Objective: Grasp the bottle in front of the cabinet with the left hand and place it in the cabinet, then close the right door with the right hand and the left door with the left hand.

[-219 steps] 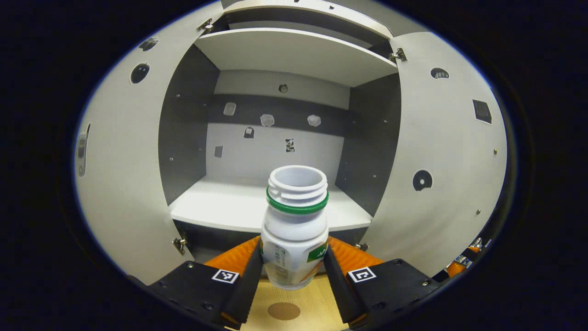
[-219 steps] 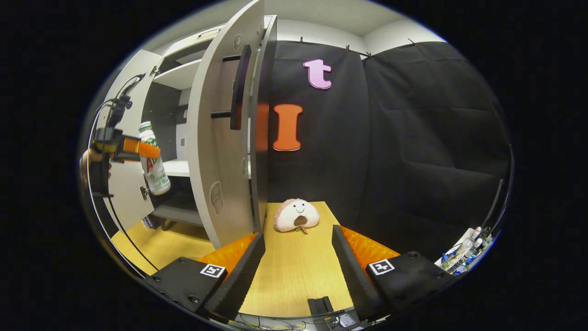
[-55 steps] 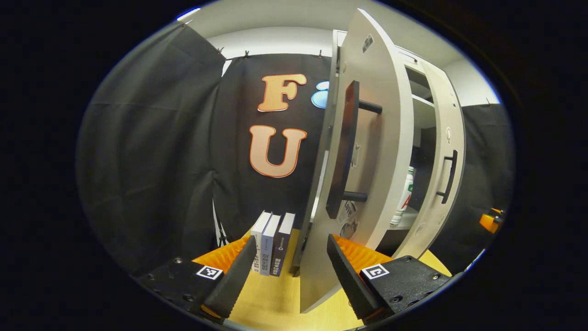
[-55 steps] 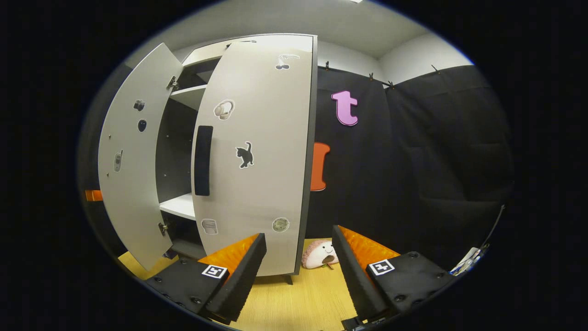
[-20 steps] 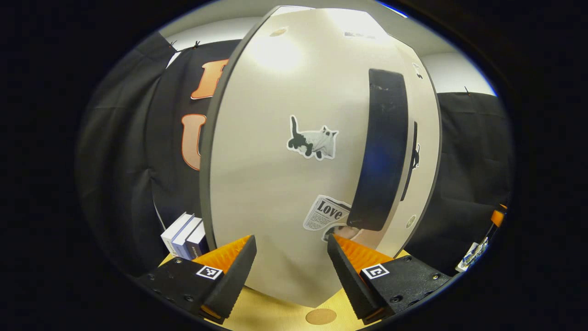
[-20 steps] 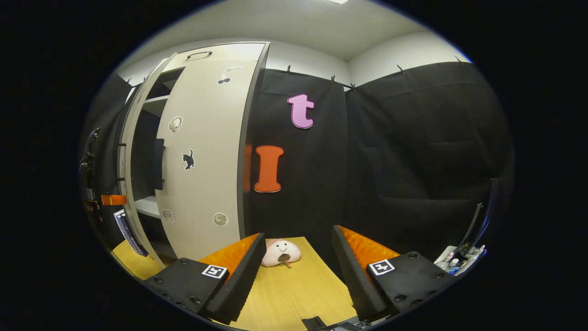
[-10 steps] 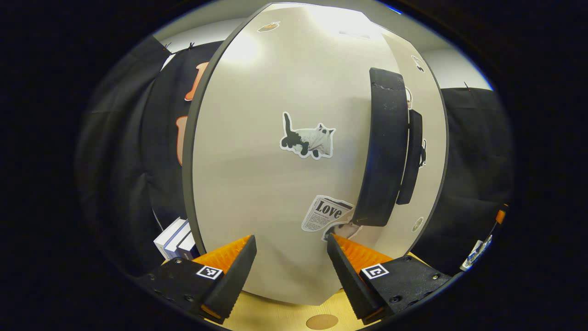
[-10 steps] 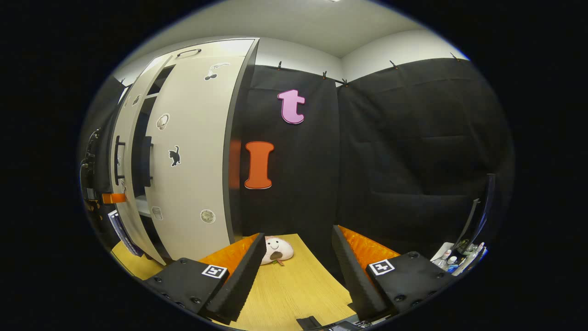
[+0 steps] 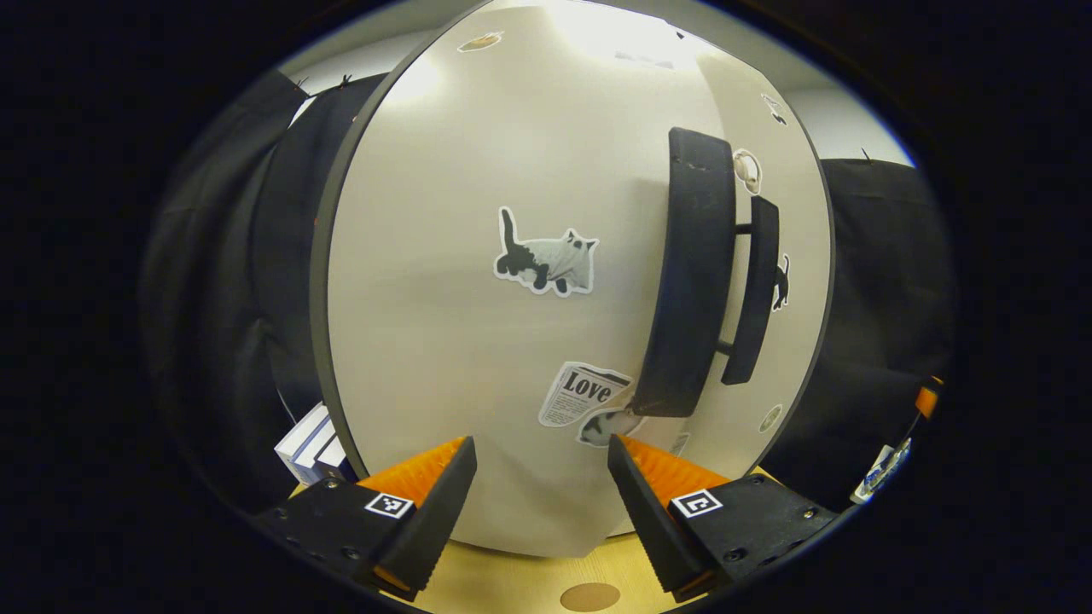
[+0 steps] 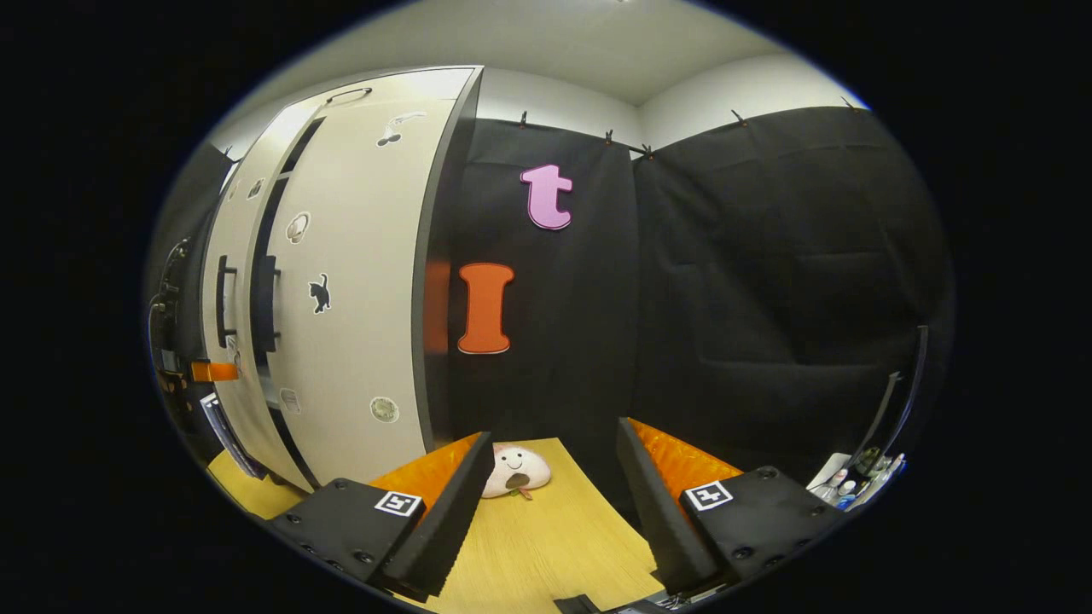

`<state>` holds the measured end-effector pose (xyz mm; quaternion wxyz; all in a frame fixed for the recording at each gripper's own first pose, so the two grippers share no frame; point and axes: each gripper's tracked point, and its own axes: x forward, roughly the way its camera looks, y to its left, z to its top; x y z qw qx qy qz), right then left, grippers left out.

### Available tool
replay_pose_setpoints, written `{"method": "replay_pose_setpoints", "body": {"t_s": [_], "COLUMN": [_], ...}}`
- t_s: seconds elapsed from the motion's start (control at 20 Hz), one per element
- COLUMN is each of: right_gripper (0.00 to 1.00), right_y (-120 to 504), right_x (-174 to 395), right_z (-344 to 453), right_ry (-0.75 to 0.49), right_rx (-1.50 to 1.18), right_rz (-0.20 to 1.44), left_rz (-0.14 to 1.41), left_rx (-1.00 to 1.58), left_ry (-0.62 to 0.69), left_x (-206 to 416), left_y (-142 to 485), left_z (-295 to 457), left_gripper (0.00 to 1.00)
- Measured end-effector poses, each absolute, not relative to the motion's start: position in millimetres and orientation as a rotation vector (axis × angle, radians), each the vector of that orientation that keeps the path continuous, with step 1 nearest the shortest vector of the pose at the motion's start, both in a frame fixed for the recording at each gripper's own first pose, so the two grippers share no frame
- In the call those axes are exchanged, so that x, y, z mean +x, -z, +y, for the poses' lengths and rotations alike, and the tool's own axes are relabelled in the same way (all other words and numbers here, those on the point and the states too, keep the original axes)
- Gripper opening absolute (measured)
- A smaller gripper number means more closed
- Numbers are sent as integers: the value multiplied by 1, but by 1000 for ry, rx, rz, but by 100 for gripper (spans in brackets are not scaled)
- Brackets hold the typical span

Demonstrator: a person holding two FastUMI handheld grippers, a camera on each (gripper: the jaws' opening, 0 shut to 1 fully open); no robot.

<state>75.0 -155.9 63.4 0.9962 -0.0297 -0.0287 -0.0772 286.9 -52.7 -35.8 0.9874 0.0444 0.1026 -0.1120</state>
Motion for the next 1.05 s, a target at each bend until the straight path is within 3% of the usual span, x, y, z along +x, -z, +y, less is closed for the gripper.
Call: {"method": "replay_pose_setpoints", "body": {"t_s": [1.05], "right_gripper": [96], "right_y": [-80], "right_x": [48], "right_z": [-88], "right_ry": [14], "right_rx": [-70], "right_rz": [-103], "left_rz": [26], "left_rx": [-10], "left_ry": [137], "left_x": [123], "left_y": [-100], "left_z": [30], "left_gripper": [94]}}
